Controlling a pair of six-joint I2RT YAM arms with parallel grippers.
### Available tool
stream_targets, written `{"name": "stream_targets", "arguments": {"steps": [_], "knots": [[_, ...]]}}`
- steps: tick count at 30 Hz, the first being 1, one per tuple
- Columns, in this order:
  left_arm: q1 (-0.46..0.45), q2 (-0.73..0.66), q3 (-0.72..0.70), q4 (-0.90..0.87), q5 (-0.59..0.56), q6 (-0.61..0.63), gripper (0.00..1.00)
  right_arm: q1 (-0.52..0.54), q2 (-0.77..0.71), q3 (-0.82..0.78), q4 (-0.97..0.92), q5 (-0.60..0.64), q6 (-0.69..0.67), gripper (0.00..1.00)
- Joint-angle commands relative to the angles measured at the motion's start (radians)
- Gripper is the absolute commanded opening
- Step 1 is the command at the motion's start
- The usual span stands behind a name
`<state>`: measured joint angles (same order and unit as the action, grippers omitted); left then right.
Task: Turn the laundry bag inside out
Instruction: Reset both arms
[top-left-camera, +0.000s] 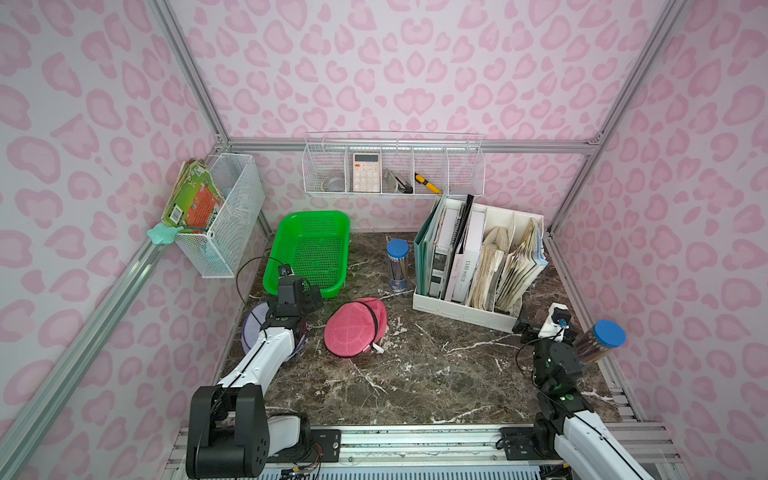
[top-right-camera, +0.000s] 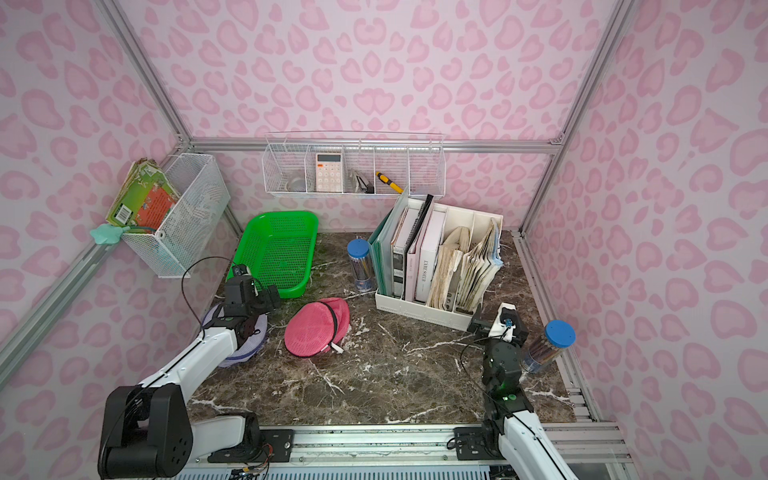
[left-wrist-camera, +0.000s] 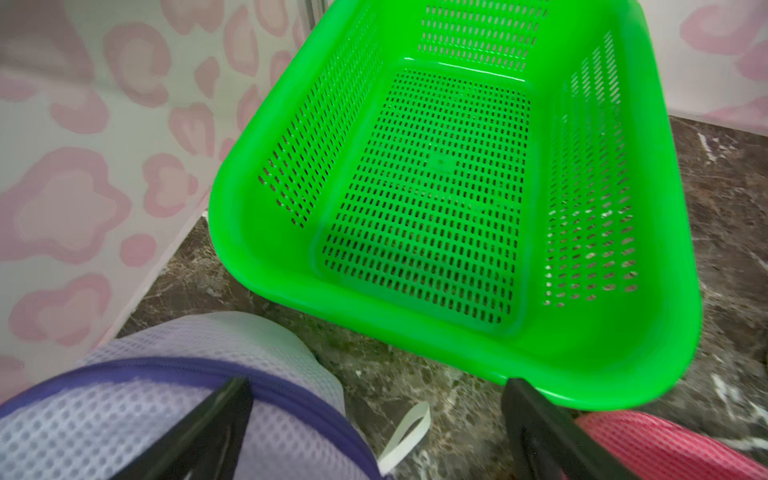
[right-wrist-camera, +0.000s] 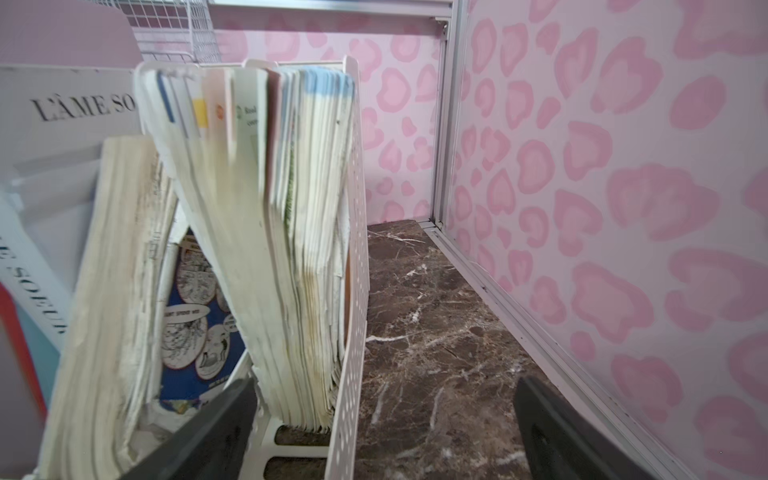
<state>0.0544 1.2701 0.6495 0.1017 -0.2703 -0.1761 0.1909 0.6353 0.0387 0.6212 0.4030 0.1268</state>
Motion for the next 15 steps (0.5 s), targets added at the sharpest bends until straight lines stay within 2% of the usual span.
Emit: {"name": "stream_targets", "arguments": {"steps": [1,4,8,15], "knots": [[0.029,0.0,-0.051,0.174,0.007,0.021,0.99,-0.045,0.113,-0.008,0.223,-0.084,0.004,1.0],[0.05,0.004,-0.092,0.238,0.058,0.016,0.99,-0.078,0.268,0.017,0.314,-0.148,-0.016,0.99],[0.057,0.044,-0.115,0.311,0.099,0.023,0.99,-0.085,0.454,0.058,0.398,-0.159,-0.026,1.0],[0.068,0.183,-0.137,0.462,0.145,0.029,0.99,-0.089,0.672,0.058,0.659,-0.175,-0.092,1.0]]}}
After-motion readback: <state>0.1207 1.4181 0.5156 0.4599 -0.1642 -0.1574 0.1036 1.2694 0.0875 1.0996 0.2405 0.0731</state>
